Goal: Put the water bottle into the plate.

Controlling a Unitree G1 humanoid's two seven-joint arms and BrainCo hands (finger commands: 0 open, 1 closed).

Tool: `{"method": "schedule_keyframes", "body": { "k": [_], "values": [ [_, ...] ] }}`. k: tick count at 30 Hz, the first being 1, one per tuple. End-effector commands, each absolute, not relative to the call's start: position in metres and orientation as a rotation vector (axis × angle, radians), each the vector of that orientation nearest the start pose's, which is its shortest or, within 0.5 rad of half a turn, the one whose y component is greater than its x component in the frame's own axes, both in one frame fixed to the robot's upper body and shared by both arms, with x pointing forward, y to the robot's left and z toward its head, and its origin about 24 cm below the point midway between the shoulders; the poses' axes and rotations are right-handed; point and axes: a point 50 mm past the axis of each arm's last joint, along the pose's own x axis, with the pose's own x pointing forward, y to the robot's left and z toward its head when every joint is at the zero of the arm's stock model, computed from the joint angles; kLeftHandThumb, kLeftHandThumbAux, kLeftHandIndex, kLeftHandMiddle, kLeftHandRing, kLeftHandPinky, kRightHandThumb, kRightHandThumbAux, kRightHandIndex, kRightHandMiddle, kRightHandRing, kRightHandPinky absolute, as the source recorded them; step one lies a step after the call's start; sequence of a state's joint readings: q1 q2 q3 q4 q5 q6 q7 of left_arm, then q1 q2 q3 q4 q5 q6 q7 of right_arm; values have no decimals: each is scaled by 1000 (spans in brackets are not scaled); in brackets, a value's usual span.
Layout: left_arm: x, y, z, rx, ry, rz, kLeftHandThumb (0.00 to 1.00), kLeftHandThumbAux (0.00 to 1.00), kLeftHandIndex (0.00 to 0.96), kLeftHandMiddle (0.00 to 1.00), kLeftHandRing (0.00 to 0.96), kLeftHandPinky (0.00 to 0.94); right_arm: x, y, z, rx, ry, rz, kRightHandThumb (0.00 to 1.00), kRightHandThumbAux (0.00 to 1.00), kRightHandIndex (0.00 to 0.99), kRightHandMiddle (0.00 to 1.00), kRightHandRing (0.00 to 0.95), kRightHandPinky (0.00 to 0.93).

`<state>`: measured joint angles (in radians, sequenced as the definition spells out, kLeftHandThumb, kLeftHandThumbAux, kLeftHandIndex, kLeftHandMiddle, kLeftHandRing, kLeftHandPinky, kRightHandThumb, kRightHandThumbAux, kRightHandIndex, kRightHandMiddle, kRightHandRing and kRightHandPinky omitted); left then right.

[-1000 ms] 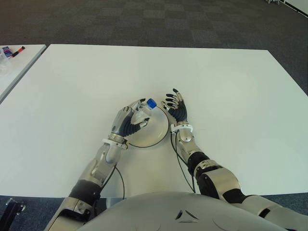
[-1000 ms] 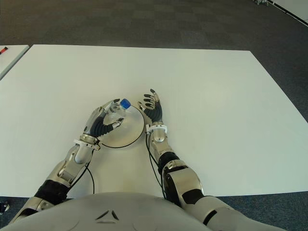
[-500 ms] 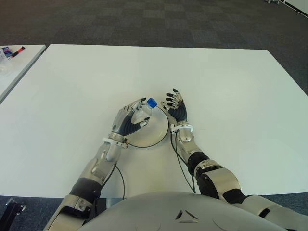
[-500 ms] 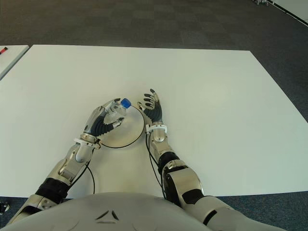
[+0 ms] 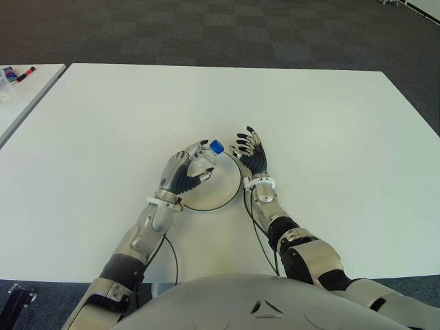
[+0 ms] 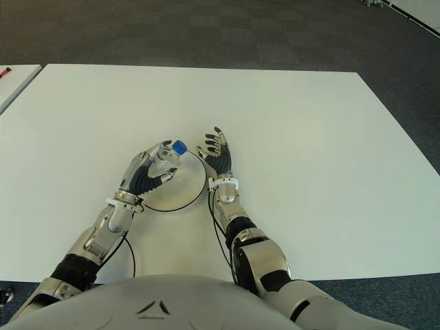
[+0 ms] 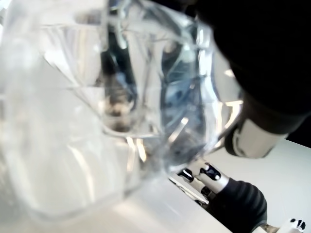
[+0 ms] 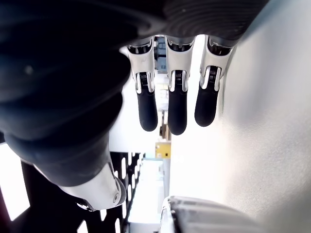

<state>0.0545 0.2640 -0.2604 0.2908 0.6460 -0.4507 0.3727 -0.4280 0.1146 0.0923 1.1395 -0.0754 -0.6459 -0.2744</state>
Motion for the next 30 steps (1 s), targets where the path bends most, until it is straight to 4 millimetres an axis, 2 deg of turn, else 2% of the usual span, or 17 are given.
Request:
{"method": "schedule_keyframes", "body": {
  "k": [1,5,11,15,19,23,26,30],
  "values": [
    [211,142,-18,831,-191,-208,951,650,388,513,525,826,268,-29,-40,74,198,77,282,873,89,280,285,299],
    [212,142,-18,828,-203,-192,951,650,388,512,525,826,267,-29,-39,73,195,79,291,873,90,280,285,299],
    [213,144,-17,833,-234,-140,951,650,388,511,520,758,268,-29,-39,67,191,82,295,881,94,285,290,303],
    [214,147,-18,848,-258,-96,950,647,418,497,501,635,268,-28,-39,68,191,87,294,884,90,286,289,294],
    [214,147,-19,847,-275,-79,937,658,367,488,511,495,268,-28,-39,71,193,90,293,885,82,280,281,284],
    [214,147,-20,842,-287,-81,687,564,200,317,338,344,267,-28,-39,67,188,86,289,876,80,266,269,276],
    [214,147,-20,837,-291,-87,602,543,138,253,270,282,267,-28,-39,64,187,83,285,872,82,261,267,278],
    [214,148,-21,831,-291,-96,544,531,85,200,217,235,267,-28,-39,62,192,83,282,872,84,260,267,280]
  ]
}}
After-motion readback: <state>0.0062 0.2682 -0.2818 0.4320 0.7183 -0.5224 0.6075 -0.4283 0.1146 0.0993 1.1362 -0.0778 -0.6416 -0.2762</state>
